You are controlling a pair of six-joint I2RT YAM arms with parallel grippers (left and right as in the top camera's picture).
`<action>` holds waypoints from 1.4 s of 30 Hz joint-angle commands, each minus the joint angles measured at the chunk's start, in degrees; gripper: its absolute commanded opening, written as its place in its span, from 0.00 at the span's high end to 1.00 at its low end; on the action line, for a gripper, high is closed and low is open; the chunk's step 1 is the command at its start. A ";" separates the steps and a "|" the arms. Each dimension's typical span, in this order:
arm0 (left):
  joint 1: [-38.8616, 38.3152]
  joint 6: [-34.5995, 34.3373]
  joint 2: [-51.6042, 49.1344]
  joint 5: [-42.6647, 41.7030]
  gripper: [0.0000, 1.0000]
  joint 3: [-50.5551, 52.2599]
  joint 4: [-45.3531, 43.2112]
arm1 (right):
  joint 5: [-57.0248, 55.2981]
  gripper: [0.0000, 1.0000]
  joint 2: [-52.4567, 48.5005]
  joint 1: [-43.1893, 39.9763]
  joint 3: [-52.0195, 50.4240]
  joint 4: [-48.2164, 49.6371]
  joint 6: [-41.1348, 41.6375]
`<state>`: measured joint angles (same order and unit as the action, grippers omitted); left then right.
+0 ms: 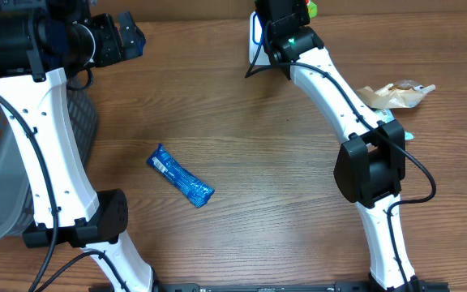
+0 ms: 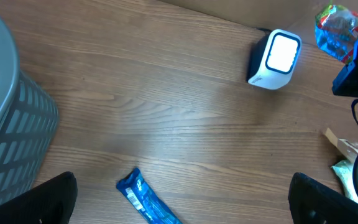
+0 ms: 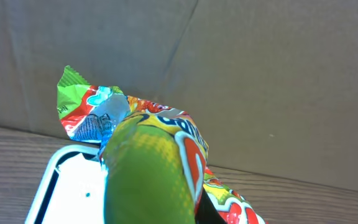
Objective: Scan the item barcode
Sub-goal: 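Hold the green candy bag's barcode in front of the scanner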
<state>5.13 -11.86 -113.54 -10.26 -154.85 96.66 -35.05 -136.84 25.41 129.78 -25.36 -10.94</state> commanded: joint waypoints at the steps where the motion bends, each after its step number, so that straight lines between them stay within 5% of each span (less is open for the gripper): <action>1: 0.11 0.28 -0.48 0.37 0.00 0.00 0.00 | -2.38 0.96 0.46 1.53 0.68 0.74 -2.32; 42: 0.07 0.26 -0.48 0.35 0.00 0.00 0.00 | -8.90 0.96 0.31 4.11 -1.84 -1.46 -10.58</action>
<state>5.13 -11.86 -113.54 -10.26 -154.85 96.66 -42.24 -136.92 30.09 127.92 -27.66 -21.26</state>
